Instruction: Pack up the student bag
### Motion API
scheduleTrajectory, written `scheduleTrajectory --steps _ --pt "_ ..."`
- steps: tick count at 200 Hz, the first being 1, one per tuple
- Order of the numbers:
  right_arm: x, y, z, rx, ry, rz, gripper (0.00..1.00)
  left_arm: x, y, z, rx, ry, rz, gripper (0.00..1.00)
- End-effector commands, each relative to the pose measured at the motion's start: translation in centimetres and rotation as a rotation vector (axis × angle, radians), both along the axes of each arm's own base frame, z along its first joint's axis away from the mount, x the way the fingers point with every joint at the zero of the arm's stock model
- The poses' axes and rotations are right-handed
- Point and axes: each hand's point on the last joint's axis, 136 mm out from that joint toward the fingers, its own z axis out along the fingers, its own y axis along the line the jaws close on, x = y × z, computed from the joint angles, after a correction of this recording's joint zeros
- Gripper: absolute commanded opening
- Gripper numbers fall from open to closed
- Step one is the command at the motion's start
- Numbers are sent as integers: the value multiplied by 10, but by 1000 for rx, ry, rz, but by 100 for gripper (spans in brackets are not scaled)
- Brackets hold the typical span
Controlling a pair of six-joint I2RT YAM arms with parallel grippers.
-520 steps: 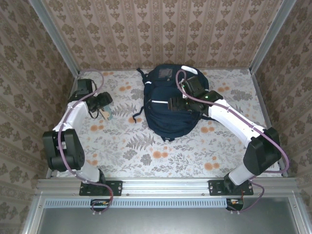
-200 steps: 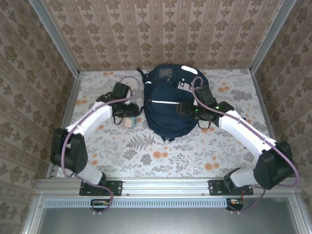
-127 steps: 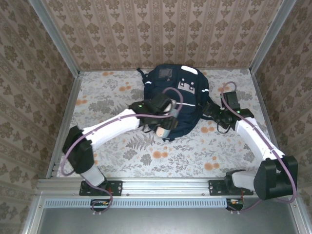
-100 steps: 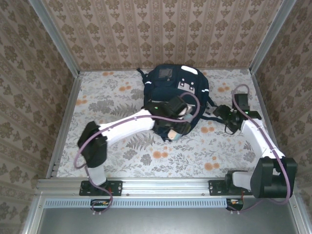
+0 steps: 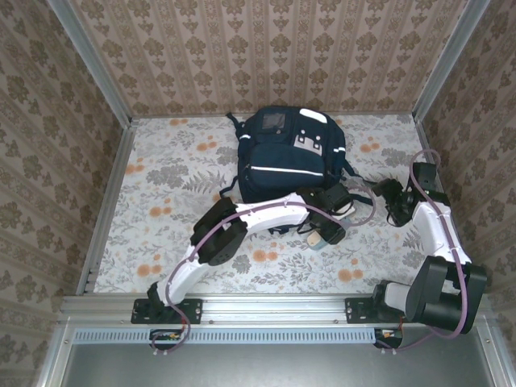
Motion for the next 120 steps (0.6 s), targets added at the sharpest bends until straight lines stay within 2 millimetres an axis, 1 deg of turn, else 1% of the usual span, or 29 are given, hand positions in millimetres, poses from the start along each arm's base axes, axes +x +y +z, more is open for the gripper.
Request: scheduleTrajectory --steps 1,17,35,48,55,70,75,95,108,116,120 --pt "5 8 0 42 -33 29 82 8 1 9 15 -27 -8 58" --pt "6 10 -2 54 -34 37 82 5 2 11 15 -9 -6 69" --pt "6 13 -2 58 -25 62 82 4 2 27 -35 35 8 75" --pt "7 16 0 55 -23 93 82 6 1 48 -95 62 19 77" --pt "10 19 2 55 -31 117 82 7 1 63 -129 68 23 77" --pt "17 32 8 68 -49 180 82 10 5 93 -189 70 34 77" --pt "19 37 10 77 -57 203 82 11 7 105 -215 69 35 77" --pt "34 59 21 99 -111 277 82 22 23 143 -279 48 61 76" --pt "47 74 29 109 -153 316 83 38 41 161 -306 32 108 75" --pt "54 81 34 111 -169 333 83 52 55 170 -318 22 151 75" --pt "58 85 36 110 -178 345 83 59 62 171 -321 17 174 75"
